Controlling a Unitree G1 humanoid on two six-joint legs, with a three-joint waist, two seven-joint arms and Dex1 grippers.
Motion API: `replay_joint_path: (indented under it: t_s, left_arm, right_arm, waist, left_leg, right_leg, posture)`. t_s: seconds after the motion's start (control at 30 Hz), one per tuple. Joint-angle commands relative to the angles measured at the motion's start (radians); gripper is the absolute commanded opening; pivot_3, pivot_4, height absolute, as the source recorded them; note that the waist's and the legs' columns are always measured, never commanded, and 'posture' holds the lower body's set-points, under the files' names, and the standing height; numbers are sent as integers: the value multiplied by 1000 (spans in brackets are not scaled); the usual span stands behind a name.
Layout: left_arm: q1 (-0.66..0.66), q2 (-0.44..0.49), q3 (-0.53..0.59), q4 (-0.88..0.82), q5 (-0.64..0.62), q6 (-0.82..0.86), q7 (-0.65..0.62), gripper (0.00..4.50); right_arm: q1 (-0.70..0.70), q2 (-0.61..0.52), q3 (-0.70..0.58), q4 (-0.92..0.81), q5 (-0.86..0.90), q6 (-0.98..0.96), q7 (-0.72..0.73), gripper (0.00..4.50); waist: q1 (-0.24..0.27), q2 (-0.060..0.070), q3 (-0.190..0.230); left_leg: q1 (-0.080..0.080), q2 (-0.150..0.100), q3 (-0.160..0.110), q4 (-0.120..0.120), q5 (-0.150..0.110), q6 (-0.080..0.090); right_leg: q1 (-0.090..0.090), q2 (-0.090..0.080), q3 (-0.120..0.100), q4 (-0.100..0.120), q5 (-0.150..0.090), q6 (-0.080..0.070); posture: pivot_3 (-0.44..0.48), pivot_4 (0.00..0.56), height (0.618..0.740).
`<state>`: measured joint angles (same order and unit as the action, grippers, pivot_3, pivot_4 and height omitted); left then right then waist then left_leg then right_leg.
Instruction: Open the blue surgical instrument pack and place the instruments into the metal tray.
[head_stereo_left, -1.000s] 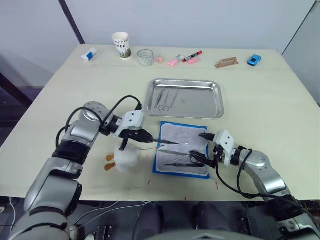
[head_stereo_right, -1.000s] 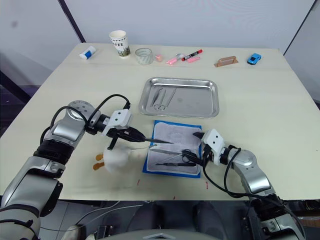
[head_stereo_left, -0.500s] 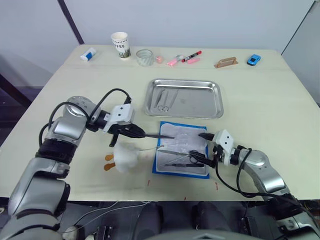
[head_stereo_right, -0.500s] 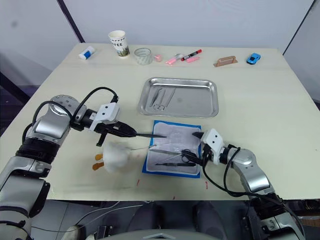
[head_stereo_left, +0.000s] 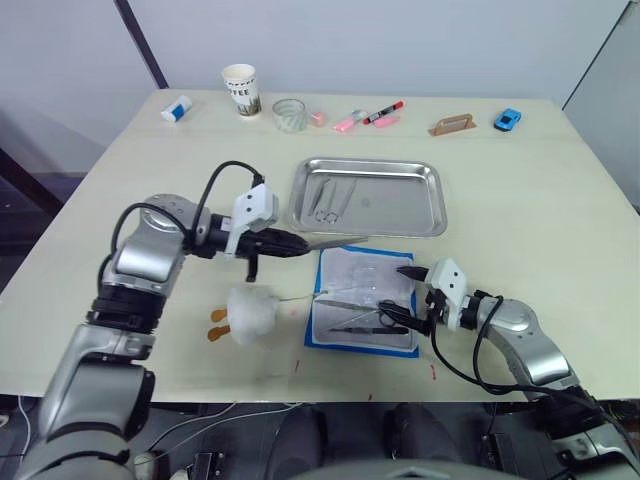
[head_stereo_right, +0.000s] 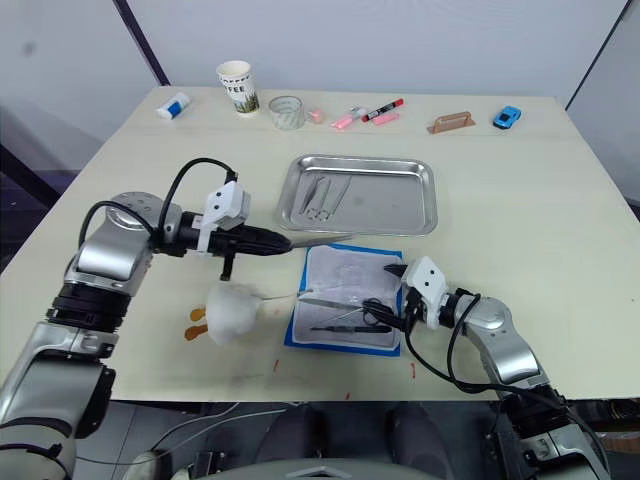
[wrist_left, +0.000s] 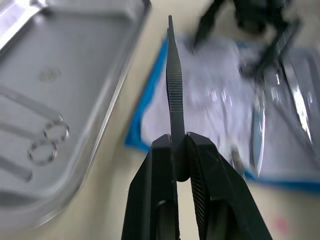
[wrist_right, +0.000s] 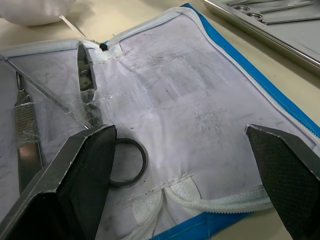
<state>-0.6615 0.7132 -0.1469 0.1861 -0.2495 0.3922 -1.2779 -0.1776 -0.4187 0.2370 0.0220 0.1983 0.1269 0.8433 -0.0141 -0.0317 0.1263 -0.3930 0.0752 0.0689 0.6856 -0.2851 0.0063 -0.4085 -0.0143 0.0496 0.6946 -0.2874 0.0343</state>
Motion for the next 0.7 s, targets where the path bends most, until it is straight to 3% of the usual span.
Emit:
replay_joint_path:
  t_s: [0.03, 0.33, 0.7]
  left_arm:
    - [-24, -89, 54, -58, -16, 139, 196, 41]
    - [-102, -391, 102, -55, 31, 286, 660, 41]
    - [-214, -630, 121, 153, 132, 348, 1048, 41]
  right_arm:
    - [36, -13, 43, 96, -68, 42, -14, 4500]
    - [30, -11, 41, 103, -70, 41, -16, 4500]
    - [25, -2, 48, 111, -72, 36, -20, 4500]
  waist:
    - [-1, 0, 0]
    - [-1, 0, 0]
    - [-3, 0, 0]
  left_leg:
    - [0, 0, 0, 0, 0, 0]
    - [0, 0, -1, 0, 0, 0]
    - [0, -1, 0, 0, 0, 0]
  right_leg:
    - [0, 0, 0, 0, 0, 0]
    - [0, 0, 0, 0, 0, 0]
    - [0, 0, 1, 0, 0, 0]
  posture:
    - [0, 150, 718]
    - [0, 150, 718]
    - [0, 150, 718]
